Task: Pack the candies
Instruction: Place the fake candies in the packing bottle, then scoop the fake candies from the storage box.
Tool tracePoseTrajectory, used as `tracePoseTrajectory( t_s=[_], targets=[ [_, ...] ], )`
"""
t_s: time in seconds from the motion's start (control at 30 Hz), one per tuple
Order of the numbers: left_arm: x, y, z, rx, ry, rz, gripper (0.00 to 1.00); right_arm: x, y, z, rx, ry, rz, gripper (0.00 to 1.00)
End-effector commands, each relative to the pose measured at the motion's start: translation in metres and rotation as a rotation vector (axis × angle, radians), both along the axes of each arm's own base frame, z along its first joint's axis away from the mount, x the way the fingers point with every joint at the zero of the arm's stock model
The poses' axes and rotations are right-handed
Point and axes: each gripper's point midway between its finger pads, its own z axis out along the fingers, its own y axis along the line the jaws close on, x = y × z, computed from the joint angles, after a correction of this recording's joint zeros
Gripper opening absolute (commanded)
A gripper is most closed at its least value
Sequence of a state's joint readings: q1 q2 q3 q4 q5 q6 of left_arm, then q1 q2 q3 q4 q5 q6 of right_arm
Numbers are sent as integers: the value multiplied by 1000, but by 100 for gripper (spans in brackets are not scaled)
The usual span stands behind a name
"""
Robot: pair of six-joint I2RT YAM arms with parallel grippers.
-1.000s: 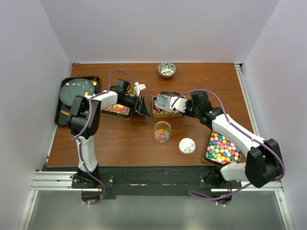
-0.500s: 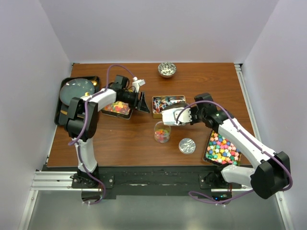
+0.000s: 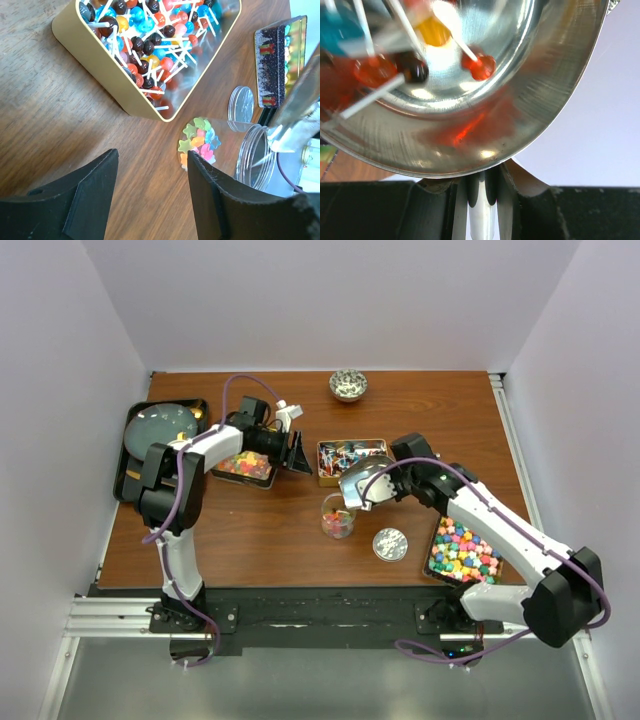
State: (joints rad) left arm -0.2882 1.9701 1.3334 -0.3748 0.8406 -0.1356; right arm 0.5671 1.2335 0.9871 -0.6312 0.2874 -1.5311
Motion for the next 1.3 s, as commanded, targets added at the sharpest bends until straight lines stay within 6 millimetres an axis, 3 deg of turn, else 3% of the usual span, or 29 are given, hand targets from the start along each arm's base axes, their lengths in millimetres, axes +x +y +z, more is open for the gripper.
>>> tracePoseTrajectory(
  t_s=[0.0, 0.57, 0.63, 0.67, 0.7, 0.8, 1.0, 1.17, 1.2, 1.27],
  targets=[
    [16, -8, 30, -45, -82, 1, 62, 11, -3, 31, -63, -89, 2, 0],
    [20, -12, 36, -69, -81, 6, 62, 5, 8, 61, -132, -151, 85, 0],
    [18, -11, 37, -68, -81, 5, 61, 8, 10, 71, -81, -165, 54, 0],
    [17, -11, 38, -69, -83, 5, 61, 12, 13, 66, -73, -146, 39, 0],
    [17, -11, 38, -69, -86, 6, 61, 16, 11, 77, -65, -158, 1, 0],
    [13, -10, 43, -71, -100, 9, 59, 27, 10, 76, -15, -116, -97, 0],
    [4, -7, 47, -71, -110, 10, 41, 52, -14, 48, -119, -52, -221, 0],
    [-1, -6, 40, -76, -86, 22, 22, 69, -28, 41, -233, -34, -245, 0],
    [-2, -6, 36, -74, -80, 23, 15, 73, -30, 43, -239, -34, -252, 0],
    [-2, -6, 30, -72, -68, 25, 10, 78, -32, 39, -285, -24, -253, 0]
  ],
)
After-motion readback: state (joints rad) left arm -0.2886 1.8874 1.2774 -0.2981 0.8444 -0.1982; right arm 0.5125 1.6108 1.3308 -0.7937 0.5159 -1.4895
